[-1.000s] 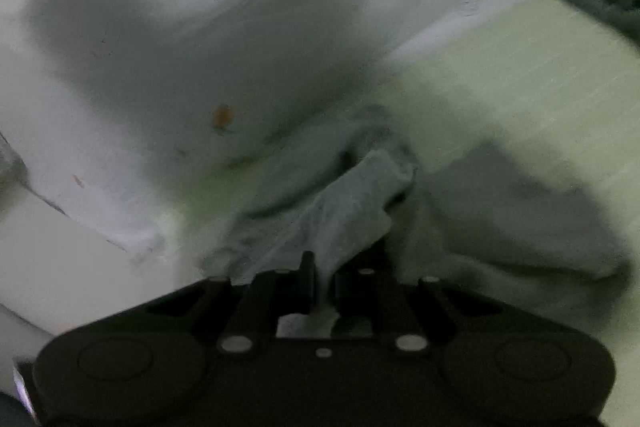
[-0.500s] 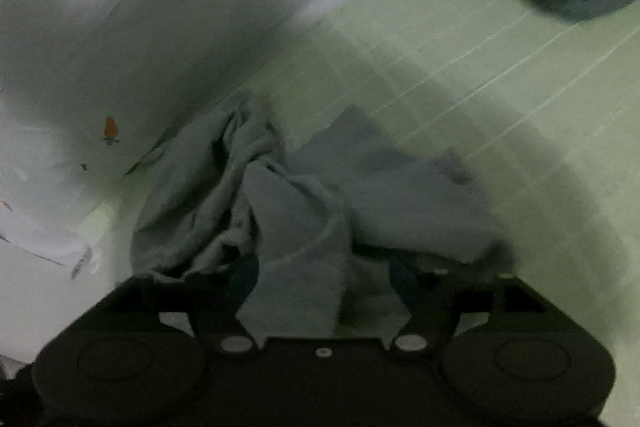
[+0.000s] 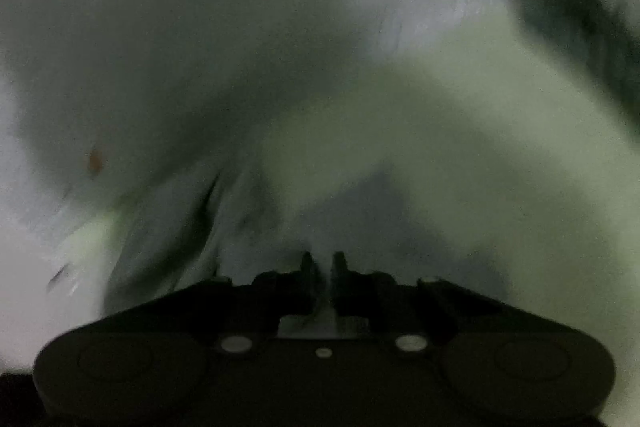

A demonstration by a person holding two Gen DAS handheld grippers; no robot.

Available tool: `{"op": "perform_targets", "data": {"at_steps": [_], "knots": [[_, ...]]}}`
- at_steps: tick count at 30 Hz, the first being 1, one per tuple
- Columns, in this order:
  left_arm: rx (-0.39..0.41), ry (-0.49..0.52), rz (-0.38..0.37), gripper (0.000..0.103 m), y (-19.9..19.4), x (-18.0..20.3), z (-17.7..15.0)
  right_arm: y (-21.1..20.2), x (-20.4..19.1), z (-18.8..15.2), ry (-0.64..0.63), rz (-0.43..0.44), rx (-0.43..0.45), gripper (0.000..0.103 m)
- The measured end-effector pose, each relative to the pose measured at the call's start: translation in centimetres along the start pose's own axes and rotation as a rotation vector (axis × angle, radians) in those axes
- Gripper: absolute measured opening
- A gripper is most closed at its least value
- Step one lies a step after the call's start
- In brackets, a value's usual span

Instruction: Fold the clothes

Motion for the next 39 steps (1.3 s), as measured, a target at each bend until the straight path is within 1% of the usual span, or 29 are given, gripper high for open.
{"op": "perform_targets", "data": {"at_steps": [2, 3, 4, 5, 6, 7, 8, 9, 10, 11, 13, 14, 15, 16, 18, 19, 20, 21, 22, 23, 24, 26, 27, 30, 31, 34, 36, 38, 39], "knots": [[0.017, 0.006, 0.009, 0.018, -0.7, -0.2, 0.5, -0.4, -0.2, 1.4, -0.021, -0.032, 0.038, 0.002], [0.026, 0.013, 0.042, 0.018, -1.0, -0.3, 0.6, -0.6, -0.4, 2.1, -0.031, -0.048, 0.058, 0.002], [0.043, 0.019, 0.085, 0.020, -1.4, -0.6, 0.4, -0.8, -0.5, 2.8, -0.042, -0.064, 0.077, 0.003], [0.062, 0.025, 0.128, 0.020, -1.8, -0.8, 0.2, -1.0, -0.6, 3.5, -0.052, -0.080, 0.096, 0.007], [0.065, 0.023, 0.145, 0.019, -2.3, -1.2, -0.1, -1.2, -0.7, 4.2, -0.063, -0.096, 0.115, 0.010], [0.058, 0.013, 0.139, 0.021, -2.7, -1.4, -0.4, -1.4, -0.8, 4.8, -0.073, -0.112, 0.134, 0.021], [0.053, -0.012, 0.104, 0.026, -3.2, -2.2, -0.9, -1.5, -1.1, 5.0, -0.077, -0.115, 0.142, 0.040], [0.048, -0.033, 0.068, 0.030, -3.6, -2.7, -1.2, -1.2, -1.7, 4.0, -0.061, -0.087, 0.117, 0.050], [0.042, -0.043, 0.043, 0.040, -3.4, -2.8, -1.3, -0.9, -2.3, 2.9, -0.043, -0.065, 0.091, 0.051], [0.036, -0.052, 0.018, 0.053, -3.2, -2.9, -1.5, -0.5, -2.9, 1.8, -0.025, -0.044, 0.064, 0.051], [0.028, -0.060, -0.013, 0.065, -2.8, -2.8, -1.8, 0.3, -4.1, -0.3, 0.011, -0.004, 0.010, 0.060], [0.026, -0.058, -0.018, 0.067, -2.6, -2.6, -2.0, 0.9, -4.8, -1.2, 0.028, 0.004, -0.018, 0.069], [0.013, -0.051, -0.033, 0.068, -2.1, -2.3, -1.6, 1.4, -5.5, -2.1, 0.046, 0.012, -0.046, 0.075], [-0.009, -0.047, -0.056, 0.070, -1.7, -1.9, -1.4, 1.9, -6.2, -2.8, 0.050, 0.014, -0.069, 0.075], [-0.053, -0.042, -0.096, 0.070, -0.8, -1.0, -1.4, 2.2, -7.5, -3.5, -0.008, -0.006, -0.084, 0.080], [-0.076, -0.039, -0.107, 0.069, -0.3, -0.6, -1.6, 2.3, -8.0, -3.8, -0.031, -0.013, -0.088, 0.080], [-0.093, -0.031, -0.100, 0.067, 0.3, -0.1, -1.9, 2.0, -7.7, -3.8, -0.038, -0.016, -0.083, 0.080], [-0.096, -0.018, -0.074, 0.064, 0.7, 0.3, -2.1, 1.8, -7.4, -3.9, -0.046, -0.018, -0.078, 0.072], [-0.098, -0.003, -0.046, 0.050, 0.9, 0.7, -2.4, 1.5, -7.2, -4.0, -0.053, -0.020, -0.073, 0.063], [-0.094, 0.017, -0.017, 0.031, 1.1, 1.0, -2.6, 1.3, -6.9, -4.0, -0.061, -0.023, -0.068, 0.043], [-0.090, 0.026, 0.008, 0.023, 1.1, 1.0, -2.8, 1.0, -6.7, -4.1, -0.068, -0.025, -0.063, 0.027], [-0.085, 0.003, -0.015, 0.016, 0.8, 0.3, -2.8, 0.5, -6.1, -4.2, -0.084, -0.030, -0.053, 0.008], [-0.082, -0.010, -0.021, 0.015, 0.3, 0.0, -2.8, 0.3, -5.9, -4.3, -0.091, -0.032, -0.048, 0.004], [-0.063, -0.034, -0.030, 0.014, -1.5, -0.9, -2.7, -2.2, -4.4, -5.3, -0.064, -0.035, -0.017, 0.003], [-0.048, -0.031, -0.029, 0.014, -2.5, -1.1, -2.7, -3.2, -3.9, -5.9, -0.038, -0.012, -0.016, 0.002], [0.029, -0.039, -0.075, 0.014, -7.8, -2.2, -2.7, -6.0, -2.5, -7.8, 0.036, 0.066, -0.016, 0.002], [0.105, -0.048, -0.078, 0.014, -11.3, -2.8, -2.9, -7.3, -2.2, -9.4, 0.056, 0.107, -0.019, 0.002], [0.156, -0.056, -0.048, 0.017, -12.4, -3.3, -3.0, -7.4, -2.1, -10.7, 0.058, 0.119, -0.048, 0.003], [0.177, -0.053, -0.025, 0.019, -12.4, -3.6, -3.0, -6.6, -2.1, -11.2, 0.052, 0.091, -0.086, 0.003]]}}
Point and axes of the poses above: each gripper's, at about its wrist camera, not at the fingertips, and y roughly the way its jaws point, x to its right, z to its top, the point moved 2 cm from there along y, roughly the way its jaws point, and after that the axes turned 14 degrees about -x, right-handed, at the moved point
